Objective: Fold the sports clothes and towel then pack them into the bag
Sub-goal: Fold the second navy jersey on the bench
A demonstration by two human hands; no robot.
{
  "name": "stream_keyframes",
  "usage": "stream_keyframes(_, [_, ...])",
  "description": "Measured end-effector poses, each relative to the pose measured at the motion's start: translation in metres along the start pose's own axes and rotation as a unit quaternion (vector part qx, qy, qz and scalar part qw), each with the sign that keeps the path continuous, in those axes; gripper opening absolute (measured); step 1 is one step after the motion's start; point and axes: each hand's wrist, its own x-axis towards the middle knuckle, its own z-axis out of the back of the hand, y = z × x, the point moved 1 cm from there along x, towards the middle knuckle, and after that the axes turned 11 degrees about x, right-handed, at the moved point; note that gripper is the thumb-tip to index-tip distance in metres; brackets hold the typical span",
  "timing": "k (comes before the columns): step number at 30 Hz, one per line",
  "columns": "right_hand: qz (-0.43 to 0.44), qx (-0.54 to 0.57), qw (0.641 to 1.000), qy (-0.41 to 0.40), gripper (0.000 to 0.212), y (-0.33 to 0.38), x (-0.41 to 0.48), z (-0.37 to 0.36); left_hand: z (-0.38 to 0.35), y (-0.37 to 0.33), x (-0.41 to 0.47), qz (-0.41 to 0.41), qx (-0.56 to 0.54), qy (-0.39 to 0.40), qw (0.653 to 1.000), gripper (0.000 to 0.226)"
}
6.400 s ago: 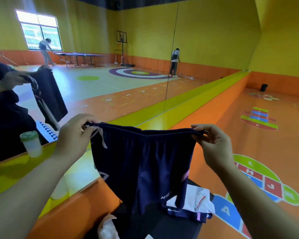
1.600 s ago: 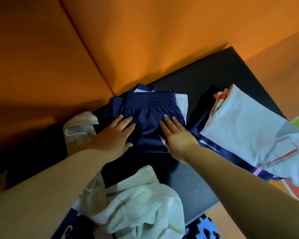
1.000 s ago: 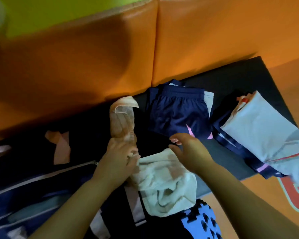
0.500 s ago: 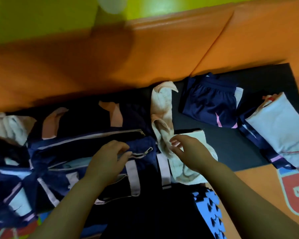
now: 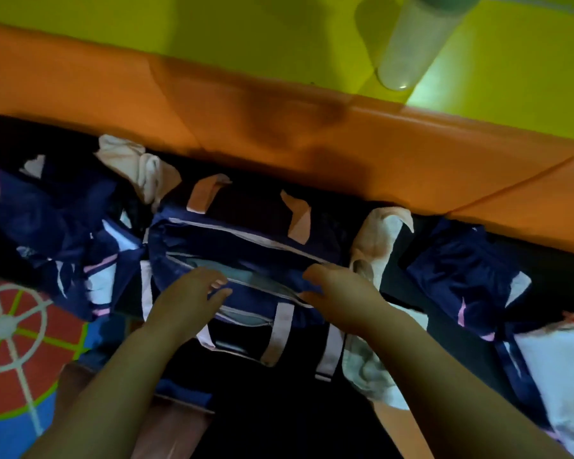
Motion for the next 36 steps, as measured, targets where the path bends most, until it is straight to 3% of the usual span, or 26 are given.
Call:
stream_keyframes(7, [0.077, -0.156, 0.98, 0.092, 0.04, 0.032, 0.028, 0.013, -0.009, 0.036, -0.051, 0.152, -0.083, -0.08, 0.982, 0.02])
stream_keyframes(16, [0.097, -0.29, 0.938, 0.161, 0.046, 0.089, 0.085, -0.007, -0.024, 0.125, -0.076, 0.196, -0.079, -0.048, 0.976, 0.01])
stream_keyframes(24, [0.165, -0.318, 0.93, 0.078, 0.042, 0.174, 0.166, -0.032, 0.008, 0.221, -0.004, 0.194, -0.046, -0.02, 0.98, 0.029])
stream_keyframes(30, [0.215, -0.325, 0.921, -0.015, 0.036, 0.222, 0.23, -0.054, 0.05, 0.282, 0.087, 0.168, 0.026, -0.123, 0.978, 0.061])
stream_keyframes(33, [0.231, -0.312, 0.921, -0.028, 0.032, 0.232, 0.255, -0.063, 0.063, 0.311, 0.125, 0.226, 0.07, -0.129, 0.963, 0.081])
stream_keyframes(36, [0.238, -0.304, 0.922, -0.029, 0.03, 0.234, 0.274, -0.072, 0.06, 0.346, 0.149, 0.293, 0.046, -0.089, 0.951, 0.094])
